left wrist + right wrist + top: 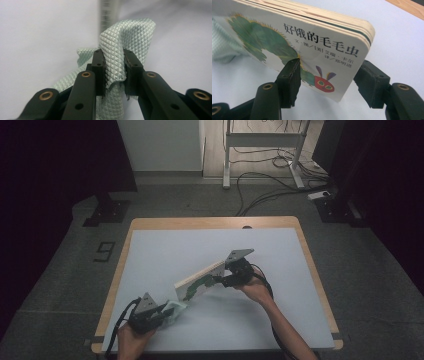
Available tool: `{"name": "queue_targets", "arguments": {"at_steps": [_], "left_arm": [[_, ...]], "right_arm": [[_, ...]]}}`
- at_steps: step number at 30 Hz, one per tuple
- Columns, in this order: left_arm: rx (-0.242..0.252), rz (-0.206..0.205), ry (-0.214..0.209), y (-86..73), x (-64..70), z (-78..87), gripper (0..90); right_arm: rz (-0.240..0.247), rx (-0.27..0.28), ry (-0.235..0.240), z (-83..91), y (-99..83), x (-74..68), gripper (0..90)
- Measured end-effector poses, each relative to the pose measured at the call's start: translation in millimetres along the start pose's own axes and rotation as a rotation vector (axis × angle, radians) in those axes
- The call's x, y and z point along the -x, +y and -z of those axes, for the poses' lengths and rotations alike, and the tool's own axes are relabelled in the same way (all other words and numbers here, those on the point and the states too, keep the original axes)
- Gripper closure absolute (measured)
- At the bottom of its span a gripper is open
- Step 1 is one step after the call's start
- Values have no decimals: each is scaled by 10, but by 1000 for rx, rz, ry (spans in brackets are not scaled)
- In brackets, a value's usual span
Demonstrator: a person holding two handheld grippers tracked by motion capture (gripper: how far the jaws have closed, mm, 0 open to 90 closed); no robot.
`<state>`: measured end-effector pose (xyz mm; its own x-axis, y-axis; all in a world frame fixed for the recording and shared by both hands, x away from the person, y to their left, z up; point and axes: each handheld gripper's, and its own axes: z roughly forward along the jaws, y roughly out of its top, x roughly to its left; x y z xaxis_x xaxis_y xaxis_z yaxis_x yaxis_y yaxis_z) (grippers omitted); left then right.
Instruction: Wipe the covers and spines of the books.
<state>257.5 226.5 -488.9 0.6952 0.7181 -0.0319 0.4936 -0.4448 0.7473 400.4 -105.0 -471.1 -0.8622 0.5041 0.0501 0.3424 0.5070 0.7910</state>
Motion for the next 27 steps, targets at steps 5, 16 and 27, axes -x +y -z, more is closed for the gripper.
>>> {"name": "queue_targets", "arguments": {"at_steps": [5,16,27], "left_arm": [[-40,-24,28,-15,-99,-103,731],[-26,-25,11,2,-93,-369,712],[17,-55,17,167,-86,-237,725]], "right_arm": [[1,1,0,12,-8,-5,380],[2,-2,-3,20,-13,-18,379],[-2,4,-6,21,-22,-24,378]]}}
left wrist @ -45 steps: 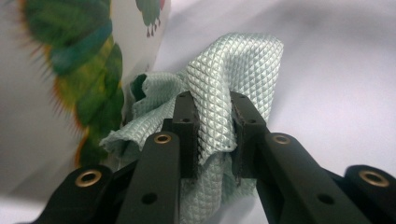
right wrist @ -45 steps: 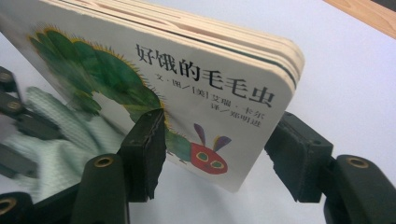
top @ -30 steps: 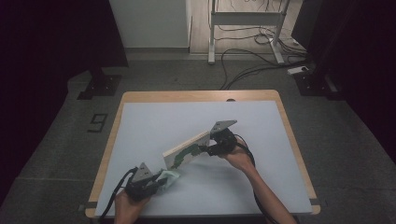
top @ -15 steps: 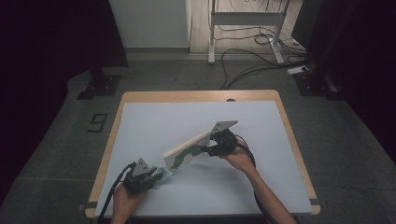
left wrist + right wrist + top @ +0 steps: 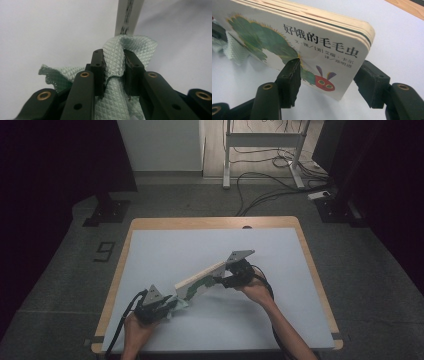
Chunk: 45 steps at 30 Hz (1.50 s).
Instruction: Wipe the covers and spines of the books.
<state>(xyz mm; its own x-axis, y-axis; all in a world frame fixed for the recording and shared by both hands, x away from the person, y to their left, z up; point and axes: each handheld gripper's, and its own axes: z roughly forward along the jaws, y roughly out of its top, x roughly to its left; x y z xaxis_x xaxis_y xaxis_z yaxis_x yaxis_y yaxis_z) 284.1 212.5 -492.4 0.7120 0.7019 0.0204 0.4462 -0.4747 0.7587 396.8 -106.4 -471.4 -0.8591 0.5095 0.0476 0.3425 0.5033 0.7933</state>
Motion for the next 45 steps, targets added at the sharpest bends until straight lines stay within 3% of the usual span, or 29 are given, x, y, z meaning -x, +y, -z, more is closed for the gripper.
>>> {"name": "queue_targets", "arguments": {"at_steps": [12,19,26,42,45], "left_arm": [[87,-7,-16,247,-51,303,728],[93,-39,3,418,-54,433,728],[92,-16,-30,373,-95,373,727],[-24,3,-56,8,-124,-61,726],[-19,21,-66,-51,-129,-103,726]], "right_arm": [[-1,6,-3,-2,-7,-1,380],[-2,8,-2,-1,-11,-1,381],[-1,13,-4,1,-20,-2,382],[0,20,-7,3,-30,-9,382],[1,20,-8,5,-31,-11,382]]}}
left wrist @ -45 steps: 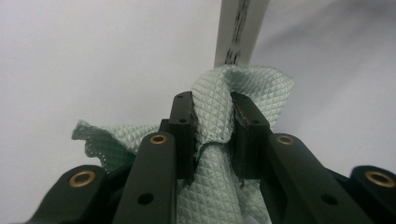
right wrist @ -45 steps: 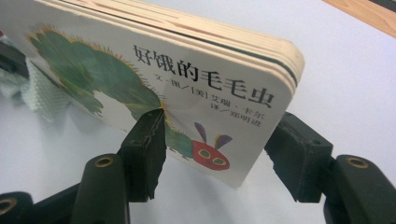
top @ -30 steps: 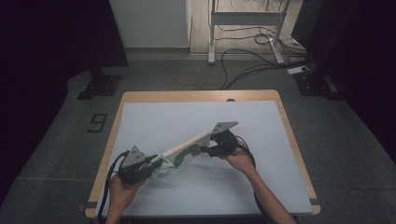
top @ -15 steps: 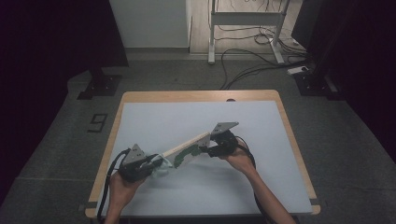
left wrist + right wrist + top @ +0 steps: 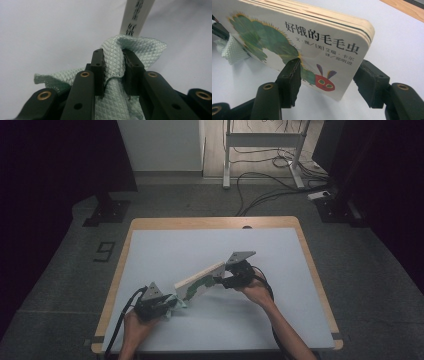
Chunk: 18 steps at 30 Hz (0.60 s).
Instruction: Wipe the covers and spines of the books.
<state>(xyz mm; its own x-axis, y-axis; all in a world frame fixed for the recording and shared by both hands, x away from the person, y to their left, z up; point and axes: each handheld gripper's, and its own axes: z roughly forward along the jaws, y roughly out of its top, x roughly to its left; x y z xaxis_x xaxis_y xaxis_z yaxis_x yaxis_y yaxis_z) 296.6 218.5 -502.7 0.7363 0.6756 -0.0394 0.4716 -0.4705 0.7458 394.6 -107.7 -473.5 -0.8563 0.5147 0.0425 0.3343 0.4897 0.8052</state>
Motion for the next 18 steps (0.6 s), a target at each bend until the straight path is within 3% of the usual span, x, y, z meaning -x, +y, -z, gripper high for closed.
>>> {"name": "queue_targets", "arguments": {"at_steps": [4,8,18], "left_arm": [[-9,1,4,-47,16,-48,727],[-19,-14,12,3,36,-20,729],[28,-53,25,258,71,259,728]], "right_arm": [[2,0,-3,2,-3,-6,380],[7,-5,-2,-1,-3,-13,377],[7,-5,-4,-6,-6,-22,376]]}}
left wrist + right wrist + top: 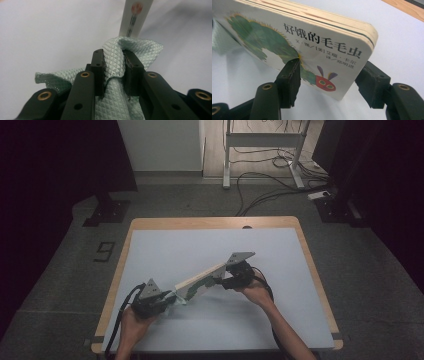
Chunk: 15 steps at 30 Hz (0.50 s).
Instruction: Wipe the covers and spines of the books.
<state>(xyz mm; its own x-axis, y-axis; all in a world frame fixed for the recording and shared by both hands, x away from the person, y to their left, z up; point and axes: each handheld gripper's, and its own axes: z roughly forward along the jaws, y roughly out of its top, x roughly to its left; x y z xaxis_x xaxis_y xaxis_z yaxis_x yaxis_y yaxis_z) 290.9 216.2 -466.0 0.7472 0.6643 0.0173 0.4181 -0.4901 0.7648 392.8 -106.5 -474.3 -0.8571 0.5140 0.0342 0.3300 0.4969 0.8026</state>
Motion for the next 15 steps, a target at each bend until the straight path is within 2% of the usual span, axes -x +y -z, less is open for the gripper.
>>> {"name": "queue_targets", "arguments": {"at_steps": [4,9,12,15], "left_arm": [[28,-8,-4,104,-3,113,727],[31,-35,16,242,19,228,727],[36,-30,7,236,4,240,726],[61,0,-9,193,-49,291,726]], "right_arm": [[-2,2,2,2,-4,2,378],[-5,2,1,3,-5,2,379],[-6,6,4,7,-11,7,383],[-12,12,7,12,-20,12,385]]}}
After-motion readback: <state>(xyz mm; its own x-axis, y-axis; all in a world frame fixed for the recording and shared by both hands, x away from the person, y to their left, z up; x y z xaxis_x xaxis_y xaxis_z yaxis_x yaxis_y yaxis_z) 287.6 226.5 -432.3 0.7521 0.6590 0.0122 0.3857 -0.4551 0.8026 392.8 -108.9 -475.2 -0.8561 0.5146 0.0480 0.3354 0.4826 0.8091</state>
